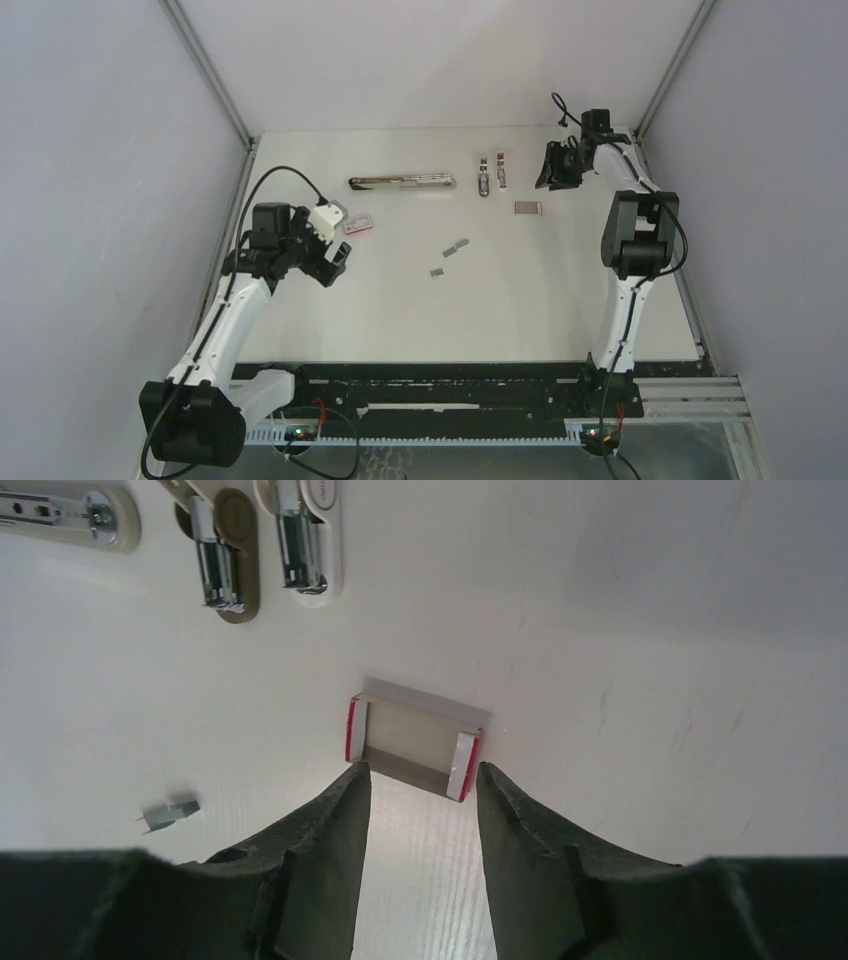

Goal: Unload the staples from the stapler
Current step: Move the staple box to the center of the board.

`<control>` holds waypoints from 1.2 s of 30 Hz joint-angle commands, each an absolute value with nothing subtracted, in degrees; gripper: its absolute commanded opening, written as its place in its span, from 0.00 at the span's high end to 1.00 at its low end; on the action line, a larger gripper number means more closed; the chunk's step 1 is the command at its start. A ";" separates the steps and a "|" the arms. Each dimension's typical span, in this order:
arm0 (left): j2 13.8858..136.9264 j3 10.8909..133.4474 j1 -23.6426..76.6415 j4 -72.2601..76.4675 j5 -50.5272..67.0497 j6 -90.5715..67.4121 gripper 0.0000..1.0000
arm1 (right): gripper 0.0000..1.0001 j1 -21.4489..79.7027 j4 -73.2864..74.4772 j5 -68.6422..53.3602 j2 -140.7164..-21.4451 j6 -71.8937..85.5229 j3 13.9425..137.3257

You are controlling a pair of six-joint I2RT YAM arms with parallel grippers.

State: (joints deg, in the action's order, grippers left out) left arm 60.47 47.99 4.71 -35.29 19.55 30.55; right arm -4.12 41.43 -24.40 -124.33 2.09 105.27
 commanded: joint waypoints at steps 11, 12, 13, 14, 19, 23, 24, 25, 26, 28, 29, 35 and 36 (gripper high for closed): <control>59.67 46.26 4.18 -30.45 24.44 29.62 0.00 | 0.61 -4.72 44.49 -22.36 -128.19 0.00 109.68; 59.58 46.18 4.19 -30.35 24.43 29.62 0.00 | 0.62 -4.68 44.66 -22.48 -128.58 0.00 109.84; 59.52 46.10 4.17 -30.34 24.43 29.66 0.00 | 0.62 -4.73 44.76 -22.57 -128.77 0.00 109.89; 59.54 46.13 4.13 -30.36 24.43 29.70 0.00 | 0.63 -4.72 44.90 -22.49 -129.11 -0.12 110.06; 59.77 46.04 4.19 -30.26 24.60 29.79 0.00 | 0.68 -4.73 45.76 -22.09 -130.47 -0.19 110.76; 59.88 46.05 4.15 -30.28 24.91 29.79 0.00 | 0.68 -4.57 46.28 -21.95 -131.25 -0.34 111.24; 59.86 46.03 4.21 -30.32 24.88 29.79 0.00 | 0.68 -4.43 46.40 -21.78 -131.42 -0.35 111.38; 59.86 46.03 4.21 -30.26 24.95 29.79 0.00 | 0.68 -4.21 46.60 -21.51 -131.54 -0.47 111.50; 59.85 45.99 4.22 -30.30 24.95 29.85 0.00 | 0.68 -4.07 46.66 -21.19 -131.69 -0.63 111.67; 59.78 45.94 4.21 -30.28 24.96 29.88 0.00 | 0.69 -3.71 46.88 -20.88 -131.81 -0.78 111.87; 59.72 45.94 4.22 -30.29 24.96 29.88 0.00 | 0.69 -3.50 46.97 -20.74 -131.91 -0.90 112.00; 59.37 45.77 4.19 -30.10 24.96 29.88 0.00 | 0.70 -2.52 47.68 -19.92 -132.62 -1.38 112.75; 59.33 45.79 4.17 -30.06 24.96 29.88 0.00 | 0.71 -2.47 47.68 -20.01 -132.67 -1.40 112.70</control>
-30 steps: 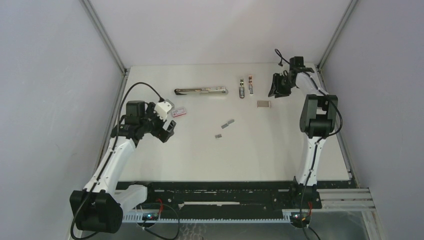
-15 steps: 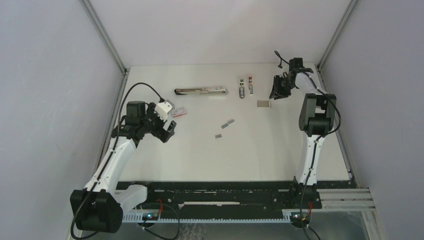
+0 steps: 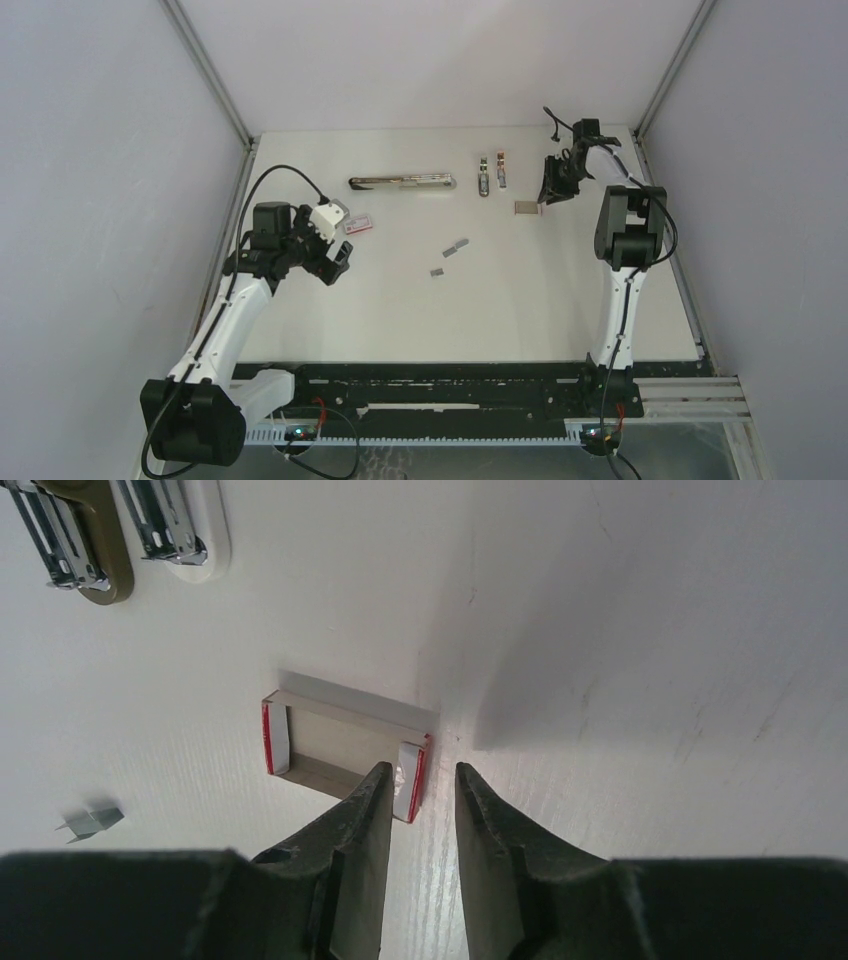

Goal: Unload the staples from the stapler
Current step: Move the staple box to the center of the board.

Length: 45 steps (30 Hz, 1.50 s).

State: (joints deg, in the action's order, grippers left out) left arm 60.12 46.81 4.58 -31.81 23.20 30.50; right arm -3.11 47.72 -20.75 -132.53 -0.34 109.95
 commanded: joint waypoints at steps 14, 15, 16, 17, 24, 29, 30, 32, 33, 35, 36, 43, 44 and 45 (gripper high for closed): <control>59.37 45.65 4.21 -29.99 25.05 29.92 0.00 | 0.76 -2.12 48.61 -20.35 -133.90 -1.91 112.93; 59.41 45.65 4.17 -30.03 25.05 29.89 0.00 | 0.77 -2.03 48.76 -20.43 -134.06 -1.92 113.06; 59.46 45.70 4.15 -30.04 25.05 29.96 0.00 | 0.77 -1.96 48.86 -20.57 -134.14 -1.96 113.15; 59.52 45.64 4.19 -30.00 25.00 30.01 0.00 | 0.77 -2.01 49.05 -20.58 -134.27 -1.98 113.20; 59.60 45.61 4.13 -29.94 24.88 29.97 0.00 | 0.81 -1.61 49.24 -21.74 -134.23 -2.23 113.29; 59.62 45.59 4.14 -30.02 24.87 29.97 0.00 | 0.83 -1.15 49.55 -22.03 -134.36 -2.91 113.21; 59.59 45.57 4.11 -30.05 24.87 29.97 0.00 | 0.84 -0.96 49.65 -22.05 -134.38 -3.04 113.21; 59.64 45.60 4.11 -29.93 24.87 29.97 0.00 | 0.84 -0.69 49.83 -22.14 -134.25 -3.40 113.18; 59.72 45.56 4.10 -29.93 24.87 29.97 0.00 | 0.85 -0.51 50.00 -22.08 -134.16 -3.69 113.20; 59.77 45.61 4.05 -30.00 24.96 29.98 0.00 | 0.85 -0.07 50.20 -21.83 -134.08 -4.23 113.05; 59.77 45.62 4.05 -30.00 24.96 29.97 0.00 | 0.86 0.18 50.29 -21.94 -134.04 -4.74 112.92; 59.94 45.61 4.07 -30.04 25.06 29.97 0.00 | 0.87 2.72 51.00 -20.87 -132.66 -6.17 110.82; 59.96 45.57 4.08 -30.02 25.05 29.89 0.00 | 0.87 3.02 50.62 -20.58 -132.06 -5.78 109.80; 59.94 45.61 4.06 -30.04 25.05 29.88 0.00 | 0.87 3.34 49.95 -20.37 -131.20 -5.23 108.55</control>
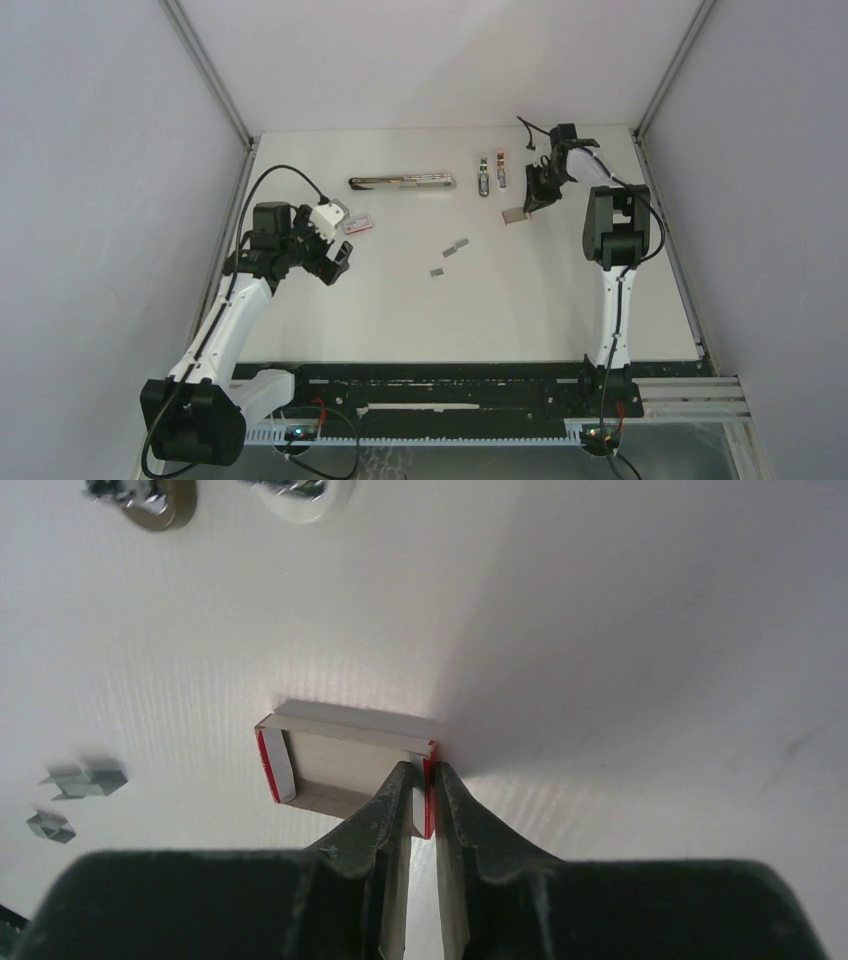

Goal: Unload the staples from the stapler
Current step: Move the staple box to the center of the board.

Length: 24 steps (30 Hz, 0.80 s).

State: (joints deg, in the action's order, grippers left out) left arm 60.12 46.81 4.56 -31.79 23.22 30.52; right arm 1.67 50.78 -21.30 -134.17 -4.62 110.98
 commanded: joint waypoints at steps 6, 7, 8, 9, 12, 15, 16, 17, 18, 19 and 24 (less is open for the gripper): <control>59.96 45.59 4.08 -30.00 25.05 29.93 0.00 | 0.87 4.07 46.57 -22.53 -126.91 -0.89 101.07; 59.95 45.61 4.12 -30.03 25.03 29.89 0.00 | 0.87 4.39 46.06 -22.76 -126.19 -0.66 99.94; 60.00 45.64 4.08 -29.99 24.98 29.93 0.00 | 0.87 4.62 45.57 -23.09 -125.34 -0.50 98.72; 59.99 45.64 4.12 -30.04 24.96 29.89 0.00 | 0.87 4.88 45.05 -23.40 -124.57 -0.18 97.58; 60.07 45.66 4.05 -29.97 25.05 29.89 0.00 | 0.87 6.01 43.32 -24.40 -122.05 0.42 93.56; 60.15 45.70 4.07 -30.06 25.05 29.88 0.00 | 0.85 7.29 42.01 -24.13 -120.08 0.60 90.29; 60.08 45.70 4.07 -30.09 24.98 29.88 0.00 | 0.85 7.65 41.78 -23.95 -119.43 0.61 89.85; 60.10 45.70 4.08 -30.03 24.96 29.88 0.00 | 0.84 7.80 41.74 -23.54 -119.10 0.62 89.75; 59.96 45.66 4.09 -30.07 25.01 29.88 0.00 | 0.84 7.82 41.70 -23.21 -118.91 0.62 89.85; 59.90 45.70 4.11 -30.10 24.97 29.89 0.00 | 0.84 7.82 41.74 -22.86 -118.67 0.57 90.04; 59.81 45.66 4.06 -30.12 25.03 29.93 0.00 | 0.78 7.87 42.08 -21.86 -116.76 0.12 90.40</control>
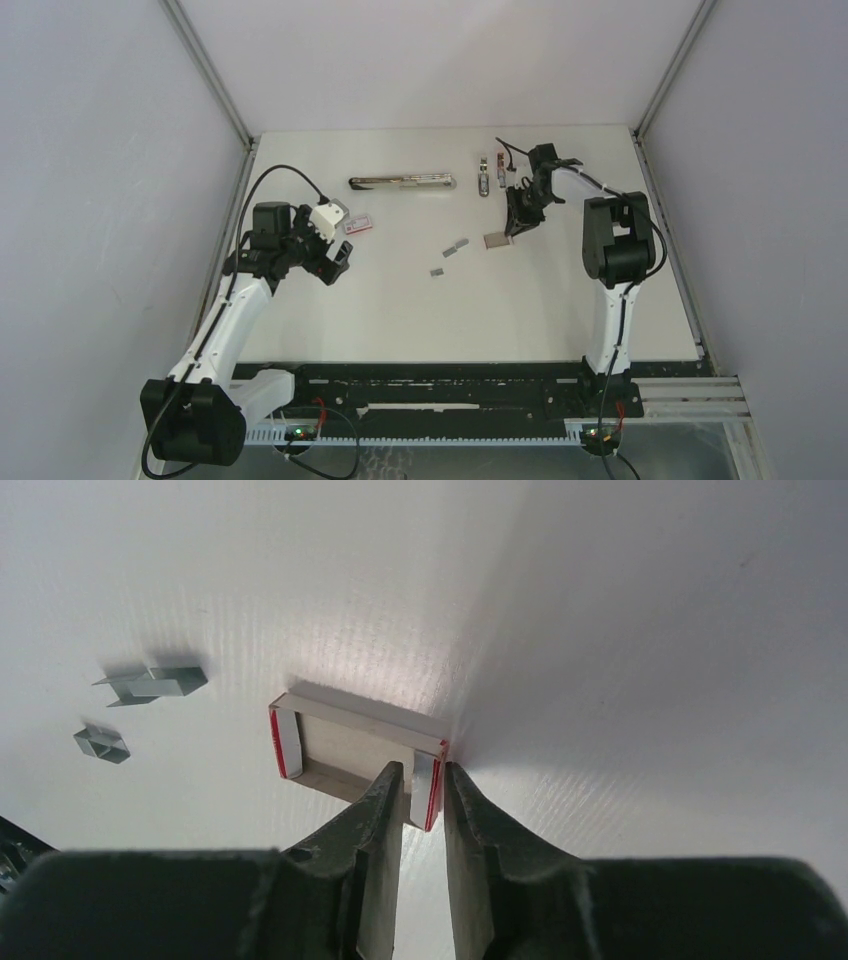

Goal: Unload the staples from the stapler
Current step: Move the staple box to the center of the board.

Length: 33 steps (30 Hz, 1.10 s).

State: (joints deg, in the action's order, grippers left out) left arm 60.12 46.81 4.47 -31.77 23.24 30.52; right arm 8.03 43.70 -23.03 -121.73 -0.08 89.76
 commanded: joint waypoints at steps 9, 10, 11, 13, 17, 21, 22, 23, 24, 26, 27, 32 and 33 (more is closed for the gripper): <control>60.12 45.67 3.98 -30.07 25.05 29.89 0.00 | 0.66 7.82 45.33 -19.22 -112.00 -2.98 91.92; 60.12 45.67 3.97 -30.12 25.00 29.88 0.00 | 0.65 7.83 45.51 -19.09 -111.31 -3.69 91.98; 60.12 45.69 4.02 -30.07 24.97 29.88 0.00 | 0.65 7.87 45.79 -18.84 -110.58 -4.52 92.13; 60.21 45.69 3.96 -30.07 24.92 29.95 0.00 | 0.63 7.91 46.10 -18.21 -109.07 -5.66 92.58; 60.30 45.68 3.96 -30.09 24.83 29.89 0.00 | 0.59 7.93 46.32 -17.58 -106.07 -8.21 93.33; 60.22 45.70 3.98 -30.12 24.63 29.93 0.00 | 0.26 8.40 46.60 -18.37 -102.91 -11.96 93.75; 60.24 45.70 4.00 -30.14 24.61 29.99 0.00 | 0.04 8.55 46.78 -18.48 -102.19 -12.83 93.85; 60.26 45.68 3.98 -30.14 24.61 29.97 0.00 | 0.01 8.83 46.84 -18.32 -101.40 -13.74 93.87; 60.15 45.66 3.88 -30.08 24.61 30.01 0.00 | 0.00 9.08 46.82 -18.17 -100.49 -14.60 93.82; 60.12 45.69 3.92 -30.07 24.61 29.98 0.00 | 0.00 9.58 46.24 -17.10 -98.83 -15.67 93.52; 60.04 45.69 3.93 -30.08 24.61 29.97 0.00 | 0.00 9.90 45.86 -16.75 -97.93 -16.22 93.30; 60.04 45.59 3.74 -30.09 24.61 30.03 0.00 | 0.00 11.54 43.40 -13.11 -93.78 -18.97 91.92; 60.03 45.57 3.71 -30.08 24.61 29.98 0.00 | 0.00 11.92 42.89 -12.38 -93.05 -19.55 91.63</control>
State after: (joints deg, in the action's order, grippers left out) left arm 60.45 46.81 4.32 -31.77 23.24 30.52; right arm 10.57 46.30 -15.92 -97.73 -15.57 91.57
